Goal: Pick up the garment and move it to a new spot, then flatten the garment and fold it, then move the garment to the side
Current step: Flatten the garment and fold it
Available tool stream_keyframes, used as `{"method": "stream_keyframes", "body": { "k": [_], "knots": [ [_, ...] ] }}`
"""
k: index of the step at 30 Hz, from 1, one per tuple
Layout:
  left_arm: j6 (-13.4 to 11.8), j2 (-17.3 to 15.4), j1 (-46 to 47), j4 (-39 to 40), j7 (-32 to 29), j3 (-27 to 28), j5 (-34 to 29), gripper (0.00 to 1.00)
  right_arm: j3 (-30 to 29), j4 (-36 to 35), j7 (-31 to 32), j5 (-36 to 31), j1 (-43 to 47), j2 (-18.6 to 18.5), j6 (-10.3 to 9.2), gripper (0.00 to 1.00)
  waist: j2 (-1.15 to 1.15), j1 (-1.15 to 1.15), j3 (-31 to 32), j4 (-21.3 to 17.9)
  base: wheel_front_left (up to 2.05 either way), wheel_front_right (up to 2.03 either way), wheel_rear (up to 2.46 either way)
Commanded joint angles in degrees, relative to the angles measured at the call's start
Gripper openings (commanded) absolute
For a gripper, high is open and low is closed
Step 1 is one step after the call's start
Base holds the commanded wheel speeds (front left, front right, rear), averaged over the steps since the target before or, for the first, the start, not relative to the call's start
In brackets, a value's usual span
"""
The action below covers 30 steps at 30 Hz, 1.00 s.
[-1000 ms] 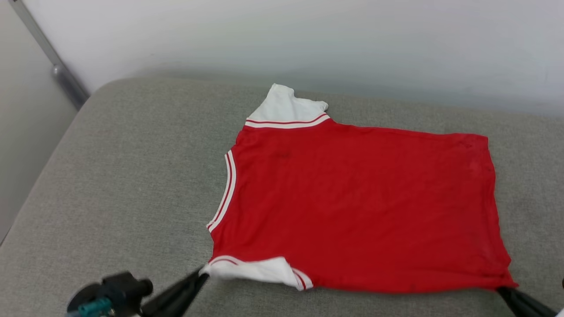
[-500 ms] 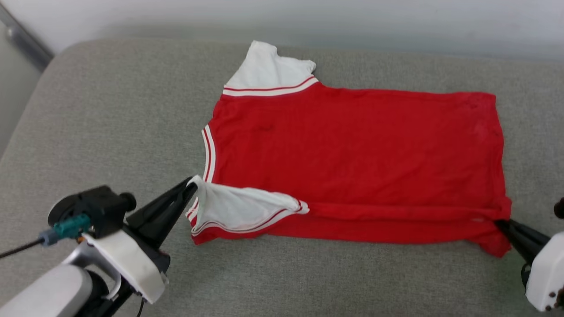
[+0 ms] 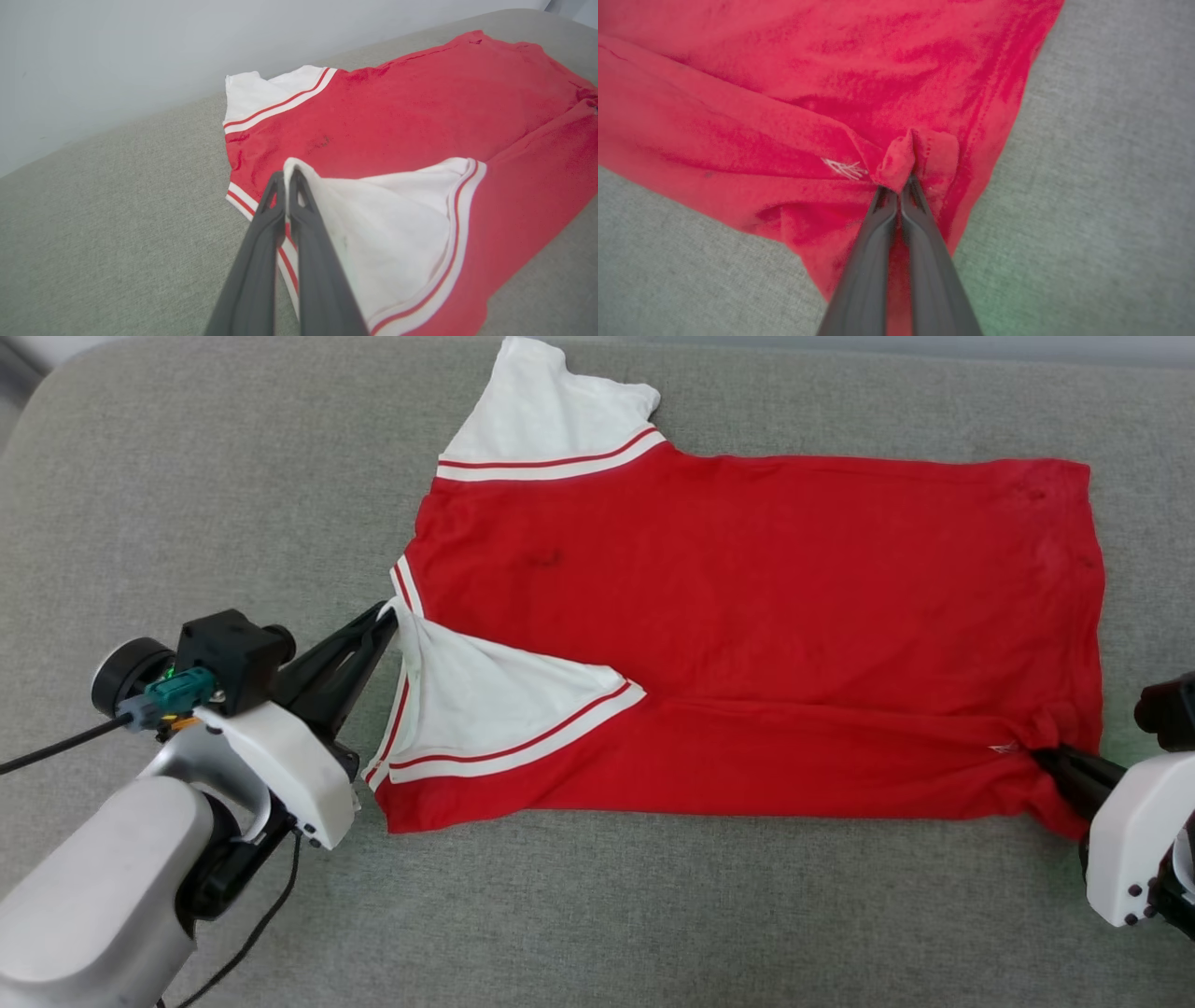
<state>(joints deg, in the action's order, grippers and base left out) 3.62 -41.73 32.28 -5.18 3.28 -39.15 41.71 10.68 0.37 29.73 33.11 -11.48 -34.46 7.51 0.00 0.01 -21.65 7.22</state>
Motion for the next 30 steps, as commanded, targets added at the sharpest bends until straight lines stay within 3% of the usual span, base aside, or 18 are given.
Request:
{"method": "stream_keyframes", "body": {
  "k": [1, 2, 3, 4, 5, 14, 18, 26, 30],
  "knots": [
    [-0.19, 0.19, 0.69, -0.49, 0.21, -0.24, -0.42, 0.00, 0.37, 0.43, 0.01, -0.36, -0.84, 0.12, -0.04, 0.00, 0.00, -0.01, -0.12, -0.19, 0.00, 0.00, 0.00],
    [-0.63, 0.88, 0.84, -1.81, 0.06, -0.63, -0.76, 0.37, 0.92, 0.76, 0.19, -0.46, -1.07, 0.12, -0.04, 0.00, 0.00, -0.01, -0.06, -0.33, 0.00, 0.00, 0.00],
    [-0.80, 1.53, 0.83, -3.02, -0.11, -0.91, -0.95, 0.96, 1.20, 1.16, 0.22, -0.55, -1.29, 0.20, -0.04, 0.00, 0.00, -0.01, 0.12, -0.49, 0.00, 0.00, 0.00],
    [-1.00, 2.00, 0.93, -3.89, -0.20, -1.20, -1.12, 1.00, 1.00, 1.45, -0.48, -1.13, -1.85, 0.49, -0.04, 0.43, 0.00, -0.01, 0.32, -0.67, 0.00, 0.00, 0.00],
    [-1.25, 2.41, 1.00, -4.82, -0.12, -1.37, -1.35, 1.00, 0.83, 1.88, -0.76, -1.20, -2.19, 0.95, -0.05, 1.00, 0.00, -0.01, 0.61, -0.77, 0.00, 0.00, 0.00],
    [-4.19, 4.62, -3.08, -7.74, 0.57, -2.64, -0.89, 1.00, 1.85, 3.61, -1.09, -3.27, -0.11, 1.95, -0.04, 1.00, 0.00, -0.01, 6.44, -0.58, 0.00, 0.00, 0.00],
    [-7.20, 5.12, -7.30, -4.72, -0.34, -1.35, 2.57, 1.00, 0.18, 2.11, 1.15, -2.23, 2.53, 3.35, -0.04, 1.00, 0.00, -0.01, 8.90, -0.49, 0.00, 0.00, 0.00],
    [-13.34, 1.10, -15.70, 4.10, -10.22, -2.90, 6.74, 1.00, -6.98, -3.94, 5.22, -7.84, 8.61, 8.03, -0.04, 1.00, 0.00, -0.01, 10.06, -0.95, 0.00, 0.00, 0.00],
    [-15.85, -0.29, -17.22, 6.26, -11.78, -2.18, 7.47, 1.00, -9.11, -8.21, 7.62, -9.77, 10.99, 10.66, -0.04, 1.00, 0.00, -0.01, 8.78, -1.78, 0.00, 0.00, 0.00]
  ]
}}
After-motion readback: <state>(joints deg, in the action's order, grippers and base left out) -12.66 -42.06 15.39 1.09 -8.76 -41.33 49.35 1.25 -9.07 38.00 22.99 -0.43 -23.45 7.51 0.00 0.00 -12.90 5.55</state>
